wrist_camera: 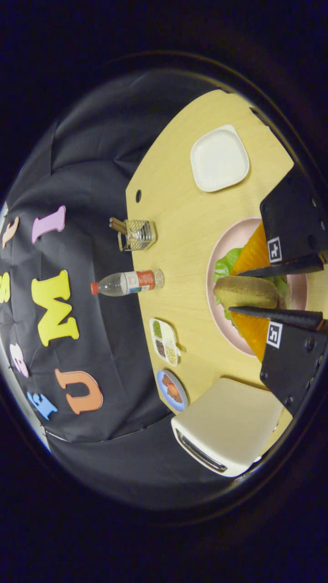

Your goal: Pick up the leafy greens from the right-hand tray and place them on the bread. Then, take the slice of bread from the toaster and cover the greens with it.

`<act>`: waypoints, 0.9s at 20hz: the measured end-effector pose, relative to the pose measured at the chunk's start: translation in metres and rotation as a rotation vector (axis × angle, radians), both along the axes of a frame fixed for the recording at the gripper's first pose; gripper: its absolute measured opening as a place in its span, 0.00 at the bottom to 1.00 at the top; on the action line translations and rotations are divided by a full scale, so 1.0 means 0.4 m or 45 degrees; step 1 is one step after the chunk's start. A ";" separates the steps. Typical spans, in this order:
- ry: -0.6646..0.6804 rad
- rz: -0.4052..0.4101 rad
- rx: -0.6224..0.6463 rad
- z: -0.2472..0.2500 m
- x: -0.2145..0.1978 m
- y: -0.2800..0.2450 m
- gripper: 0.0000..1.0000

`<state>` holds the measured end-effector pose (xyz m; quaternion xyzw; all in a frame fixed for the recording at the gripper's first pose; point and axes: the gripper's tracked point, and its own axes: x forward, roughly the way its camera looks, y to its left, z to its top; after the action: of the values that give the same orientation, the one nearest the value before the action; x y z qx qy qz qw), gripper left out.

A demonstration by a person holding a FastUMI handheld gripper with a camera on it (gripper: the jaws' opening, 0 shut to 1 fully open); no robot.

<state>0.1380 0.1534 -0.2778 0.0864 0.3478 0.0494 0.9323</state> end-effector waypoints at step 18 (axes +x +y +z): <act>-0.622 -0.193 -0.230 0.529 -0.170 -0.134 0.96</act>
<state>0.0700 0.0999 -0.0662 0.0143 0.1083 -0.0325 0.9935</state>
